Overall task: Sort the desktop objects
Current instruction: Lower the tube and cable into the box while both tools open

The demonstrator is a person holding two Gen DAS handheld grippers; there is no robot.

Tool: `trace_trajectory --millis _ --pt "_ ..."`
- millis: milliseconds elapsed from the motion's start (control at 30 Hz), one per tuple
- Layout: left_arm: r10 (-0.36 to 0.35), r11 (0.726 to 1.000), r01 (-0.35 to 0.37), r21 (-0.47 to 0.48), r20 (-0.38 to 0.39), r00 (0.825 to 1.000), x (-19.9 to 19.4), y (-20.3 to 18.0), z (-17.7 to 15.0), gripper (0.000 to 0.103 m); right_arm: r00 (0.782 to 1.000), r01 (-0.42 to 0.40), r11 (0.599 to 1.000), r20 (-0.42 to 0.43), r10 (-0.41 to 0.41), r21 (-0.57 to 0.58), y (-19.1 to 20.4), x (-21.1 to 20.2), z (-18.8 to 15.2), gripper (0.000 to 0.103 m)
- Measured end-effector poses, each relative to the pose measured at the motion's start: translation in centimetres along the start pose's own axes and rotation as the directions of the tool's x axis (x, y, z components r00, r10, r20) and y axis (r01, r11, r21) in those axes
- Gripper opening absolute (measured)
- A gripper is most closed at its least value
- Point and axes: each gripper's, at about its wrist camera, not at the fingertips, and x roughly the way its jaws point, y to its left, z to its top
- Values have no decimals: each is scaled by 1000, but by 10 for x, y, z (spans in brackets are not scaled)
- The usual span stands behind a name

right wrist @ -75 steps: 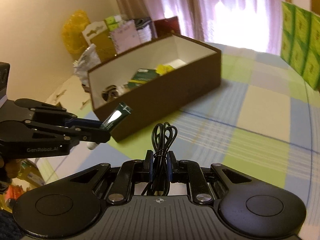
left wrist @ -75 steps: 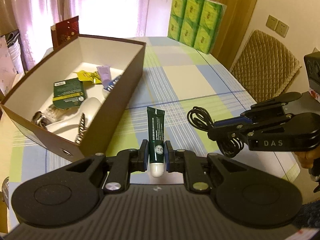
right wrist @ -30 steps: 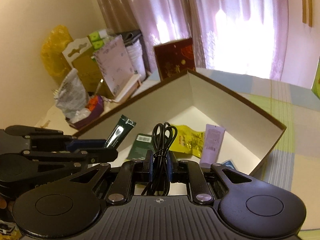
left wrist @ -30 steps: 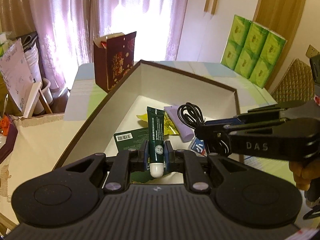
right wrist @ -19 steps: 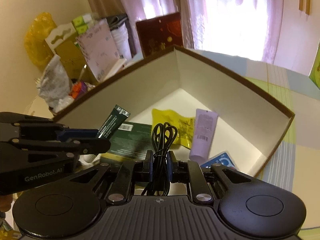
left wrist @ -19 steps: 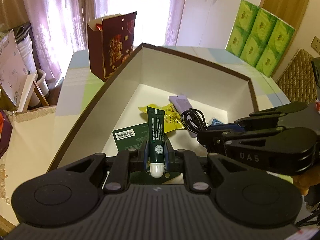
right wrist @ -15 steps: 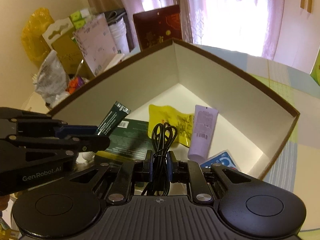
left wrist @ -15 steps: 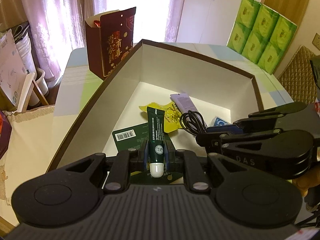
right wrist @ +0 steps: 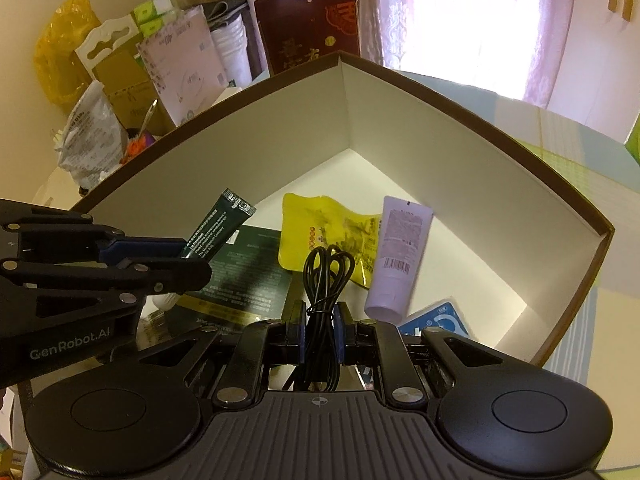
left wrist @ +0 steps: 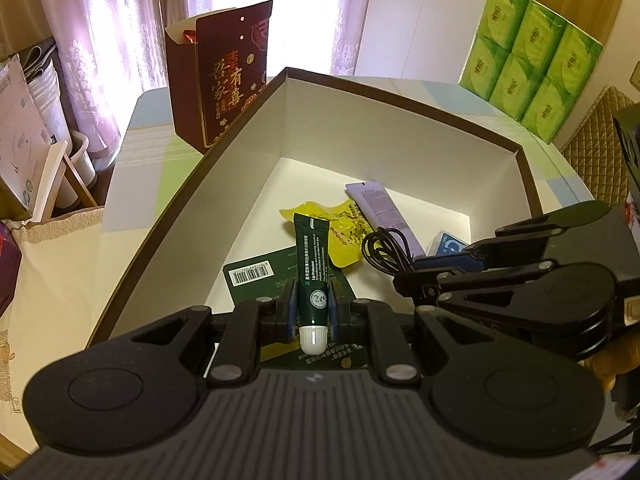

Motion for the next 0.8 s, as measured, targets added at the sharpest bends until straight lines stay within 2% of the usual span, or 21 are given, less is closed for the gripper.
trace_trajectory --millis 200,267,300,333,500,600,700,767,800 --pt "7 1000 -7 -4 -7 1000 3 2 -1 12 1000 -20 999 -6 20 -40 4 1 2 14" --pt "8 1000 -8 -7 -9 1000 3 3 -1 12 1000 -14 998 0 14 -56 5 -1 2 29" --pt "9 1000 -9 -8 -10 1000 3 3 -1 12 1000 -9 998 3 9 -61 6 -2 1 44" --pt "9 1000 -9 -9 -11 1000 3 3 -1 12 1000 -4 998 10 4 -64 6 -3 0 52" --pt "4 1000 -4 -13 -20 1000 5 4 -2 12 1000 3 998 19 -2 -66 4 -7 -2 55" --pt "-3 1000 3 -23 -19 1000 5 3 -1 13 1000 9 997 23 -7 -72 5 -10 -2 61" --pt "-2 999 1 -39 -21 1000 4 5 0 23 999 25 997 32 -23 -75 4 -13 -3 64" --pt "9 999 -10 -48 -20 1000 2 7 -1 37 999 32 996 38 -29 -82 3 -16 -4 69" --pt "9 998 -10 -57 -21 1000 1 9 -2 40 999 31 996 42 -28 -88 2 -18 -4 71"
